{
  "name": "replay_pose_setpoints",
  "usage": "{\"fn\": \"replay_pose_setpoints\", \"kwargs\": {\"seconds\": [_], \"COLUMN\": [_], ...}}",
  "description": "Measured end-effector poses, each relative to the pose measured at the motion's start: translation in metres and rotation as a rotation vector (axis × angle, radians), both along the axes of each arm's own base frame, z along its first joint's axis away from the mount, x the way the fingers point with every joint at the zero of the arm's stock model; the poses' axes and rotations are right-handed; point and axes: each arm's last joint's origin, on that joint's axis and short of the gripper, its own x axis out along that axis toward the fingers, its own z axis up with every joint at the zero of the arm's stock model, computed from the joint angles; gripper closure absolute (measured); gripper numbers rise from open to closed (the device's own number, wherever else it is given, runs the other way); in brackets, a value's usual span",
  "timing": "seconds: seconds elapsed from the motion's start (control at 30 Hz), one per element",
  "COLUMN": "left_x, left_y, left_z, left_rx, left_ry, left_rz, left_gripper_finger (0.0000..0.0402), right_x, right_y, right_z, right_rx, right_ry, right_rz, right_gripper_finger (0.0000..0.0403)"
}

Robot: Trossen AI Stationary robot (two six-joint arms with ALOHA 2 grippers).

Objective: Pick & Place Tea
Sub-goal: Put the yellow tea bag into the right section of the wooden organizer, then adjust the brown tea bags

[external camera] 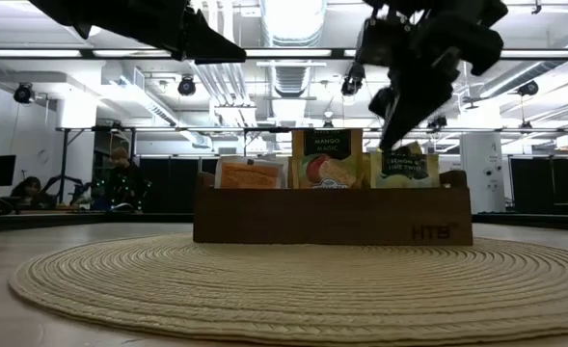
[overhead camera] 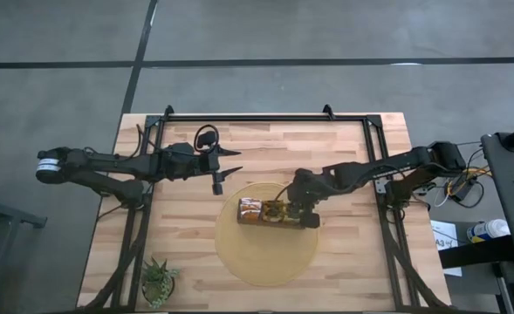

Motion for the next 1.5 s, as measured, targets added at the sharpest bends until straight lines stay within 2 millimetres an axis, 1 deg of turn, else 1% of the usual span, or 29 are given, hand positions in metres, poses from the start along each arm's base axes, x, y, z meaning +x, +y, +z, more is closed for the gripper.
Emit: {"fn": "replay_pose_setpoints", "kwargs": {"seconds": [0.13,0.27,0.43,0.6,0.7,0.8,0.93,0.97,1.17,1.37,1.5], "left_x": [0.000,0.000,0.000,0.000,0.000,0.000,0.000,0.000,0.000,0.000,0.000], "left_y": [0.000,0.000,0.000,0.000,0.000,0.000,0.000,0.000,0.000,0.000,0.000], "left_z": [0.000,-0.001,-0.001,-0.001,-0.001,-0.001,-0.001,-0.001,-0.001,-0.001,-0.001], "left_rx": [-0.002,-0.007,-0.006,-0.007,-0.008,-0.009,-0.009,-0.010,-0.013,-0.013,-0.016], "left_ry": [0.002,0.006,0.005,0.005,0.006,0.008,0.008,0.007,0.004,0.003,0.003], "left_rz": [0.000,0.001,0.001,0.001,0.001,0.001,0.001,0.002,0.002,0.002,0.003], "left_gripper_finger": [0.0207,0.0207,0.0207,0.0207,0.0207,0.0207,0.0207,0.0207,0.0207,0.0207,0.0207], "right_x": [-0.002,0.000,0.015,0.028,0.034,0.039,0.046,0.047,0.050,0.046,0.045], "right_y": [-0.002,-0.001,0.006,0.010,0.011,0.012,0.008,0.007,0.005,0.005,0.001], "right_z": [0.013,0.021,0.020,0.017,0.007,-0.007,-0.025,-0.027,-0.027,-0.011,-0.014], "right_rx": [-0.044,-0.037,0.084,0.128,0.156,0.167,0.183,0.186,0.193,0.205,0.207], "right_ry": [-0.051,-0.130,-0.248,-0.342,-0.332,-0.282,-0.213,-0.206,-0.207,-0.264,-0.248], "right_rz": [-0.008,0.016,0.176,0.275,0.304,0.307,0.267,0.256,0.256,0.298,0.282], "right_gripper_finger": [0.0394,0.0394,0.0394,0.0394,0.0394,0.0394,0.0394,0.0394,0.0394,0.0394,0.0394]}}
